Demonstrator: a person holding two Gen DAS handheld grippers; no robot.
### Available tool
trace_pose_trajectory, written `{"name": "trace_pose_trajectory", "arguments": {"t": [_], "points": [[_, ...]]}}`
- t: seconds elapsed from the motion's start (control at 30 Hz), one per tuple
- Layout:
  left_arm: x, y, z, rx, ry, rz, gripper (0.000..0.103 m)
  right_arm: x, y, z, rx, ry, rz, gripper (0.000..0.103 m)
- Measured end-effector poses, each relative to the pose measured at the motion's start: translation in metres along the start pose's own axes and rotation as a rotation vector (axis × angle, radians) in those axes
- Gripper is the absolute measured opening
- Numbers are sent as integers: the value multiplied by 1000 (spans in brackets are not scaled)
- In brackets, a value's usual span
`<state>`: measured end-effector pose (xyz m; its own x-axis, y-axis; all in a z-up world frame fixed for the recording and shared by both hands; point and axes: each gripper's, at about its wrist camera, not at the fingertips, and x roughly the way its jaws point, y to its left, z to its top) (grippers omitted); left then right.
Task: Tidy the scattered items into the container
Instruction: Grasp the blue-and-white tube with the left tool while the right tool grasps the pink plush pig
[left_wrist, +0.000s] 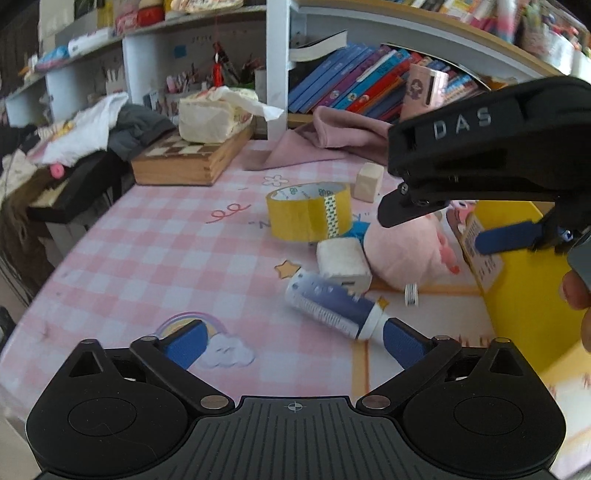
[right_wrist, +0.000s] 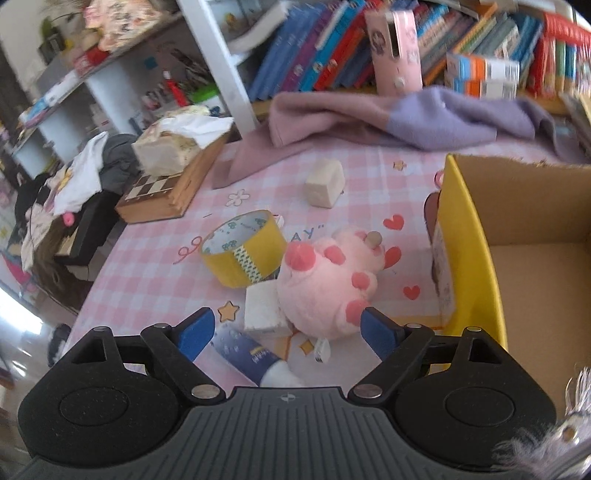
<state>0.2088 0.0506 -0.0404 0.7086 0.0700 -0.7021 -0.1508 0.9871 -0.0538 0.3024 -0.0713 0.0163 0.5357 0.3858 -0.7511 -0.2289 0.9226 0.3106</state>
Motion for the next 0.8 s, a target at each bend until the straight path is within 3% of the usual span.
{"name": "trace_pose_trajectory", "arguments": {"t": [0.17,0.37,0.53,0.67,0.8], "points": [[26,-3,10,-72,53,-19,81,11,-3,18,34,15,10,86],[52,-8,19,-125,110,-52,73,24,-11,36,57,-15,-20,86],[67,-19,23,-80,134,-32,66,43,-15,43,64,4,-63,85],[61,-13,22,-25,103,-27,35,61,-20,41,85,35,-105,84],[54,-2,18,35,91,-5,32,73,-27,37,126,67,-123,83]]}}
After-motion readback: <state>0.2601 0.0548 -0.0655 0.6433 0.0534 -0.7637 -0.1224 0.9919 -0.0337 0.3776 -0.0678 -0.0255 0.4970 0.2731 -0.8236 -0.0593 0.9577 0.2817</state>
